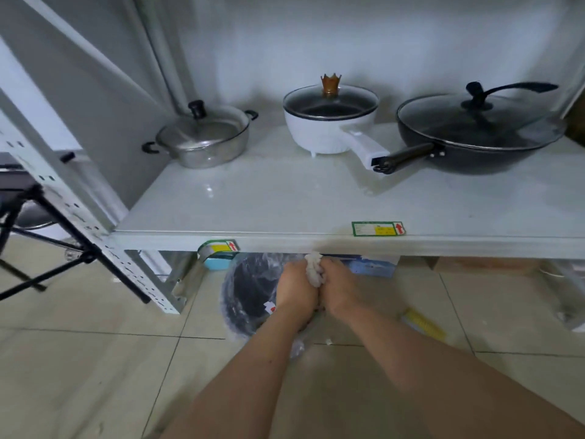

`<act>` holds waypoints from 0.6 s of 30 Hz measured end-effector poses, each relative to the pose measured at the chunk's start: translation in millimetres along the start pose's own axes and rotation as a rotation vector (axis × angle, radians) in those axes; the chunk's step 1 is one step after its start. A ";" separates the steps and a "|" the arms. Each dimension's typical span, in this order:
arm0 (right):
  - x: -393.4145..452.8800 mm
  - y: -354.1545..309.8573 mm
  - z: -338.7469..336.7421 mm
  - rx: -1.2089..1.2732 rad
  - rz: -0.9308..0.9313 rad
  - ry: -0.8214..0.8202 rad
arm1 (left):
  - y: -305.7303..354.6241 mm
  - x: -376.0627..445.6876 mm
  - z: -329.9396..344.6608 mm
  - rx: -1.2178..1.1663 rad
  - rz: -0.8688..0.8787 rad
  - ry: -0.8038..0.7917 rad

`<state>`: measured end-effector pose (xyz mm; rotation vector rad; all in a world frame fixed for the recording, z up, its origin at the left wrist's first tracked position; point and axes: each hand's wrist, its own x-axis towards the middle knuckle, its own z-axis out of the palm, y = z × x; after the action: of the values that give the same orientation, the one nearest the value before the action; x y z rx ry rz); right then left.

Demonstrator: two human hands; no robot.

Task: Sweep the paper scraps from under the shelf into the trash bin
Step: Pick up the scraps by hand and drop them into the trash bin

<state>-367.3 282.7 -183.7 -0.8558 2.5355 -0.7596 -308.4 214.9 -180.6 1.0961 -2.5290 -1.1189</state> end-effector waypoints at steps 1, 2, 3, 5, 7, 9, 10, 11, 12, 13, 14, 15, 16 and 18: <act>0.4 -9.0 6.0 -0.003 -0.016 -0.010 | -9.5 0.9 -6.6 0.005 -0.012 0.018; 1.3 -17.3 12.8 -0.004 -0.033 -0.021 | -18.5 1.7 -12.7 0.009 -0.013 0.035; 2.7 -24.0 20.8 -0.003 -0.049 -0.033 | -26.7 2.4 -18.4 0.010 -0.011 0.053; 7.0 -31.4 39.0 0.022 -0.073 -0.045 | -40.9 3.8 -26.7 0.046 -0.015 0.063; 10.2 -34.0 54.8 0.049 -0.071 -0.063 | -55.9 6.4 -30.0 0.066 -0.047 0.041; 13.3 -31.0 66.9 0.002 -0.052 -0.139 | -73.1 9.2 -29.6 -0.002 -0.128 -0.026; 13.3 -29.3 68.9 -0.039 -0.044 -0.177 | -81.9 10.4 -28.5 -0.026 -0.149 -0.060; 13.6 -27.4 69.4 -0.070 -0.026 -0.201 | -88.7 11.6 -27.9 -0.018 -0.150 -0.097; 13.7 -26.0 68.7 -0.084 -0.003 -0.206 | -94.4 12.7 -27.8 0.023 -0.140 -0.125; 15.0 -23.4 68.7 -0.085 0.012 -0.198 | -99.2 14.1 -27.0 0.058 -0.131 -0.140; 15.6 -21.7 67.8 -0.084 0.017 -0.181 | -101.8 15.2 -25.9 0.075 -0.131 -0.149; 16.3 -19.8 67.4 -0.083 0.016 -0.161 | -103.2 16.6 -24.1 0.075 -0.130 -0.149; 15.8 -19.1 65.5 -0.084 0.017 -0.149 | -103.5 16.5 -22.4 0.064 -0.124 -0.140; 16.1 -17.9 63.1 -0.082 0.014 -0.138 | -98.8 15.1 -20.4 0.038 -0.110 -0.117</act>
<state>-341.0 236.8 -225.6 -0.8836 2.4622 -0.5751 -255.4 148.4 -237.1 1.2271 -2.6166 -1.2003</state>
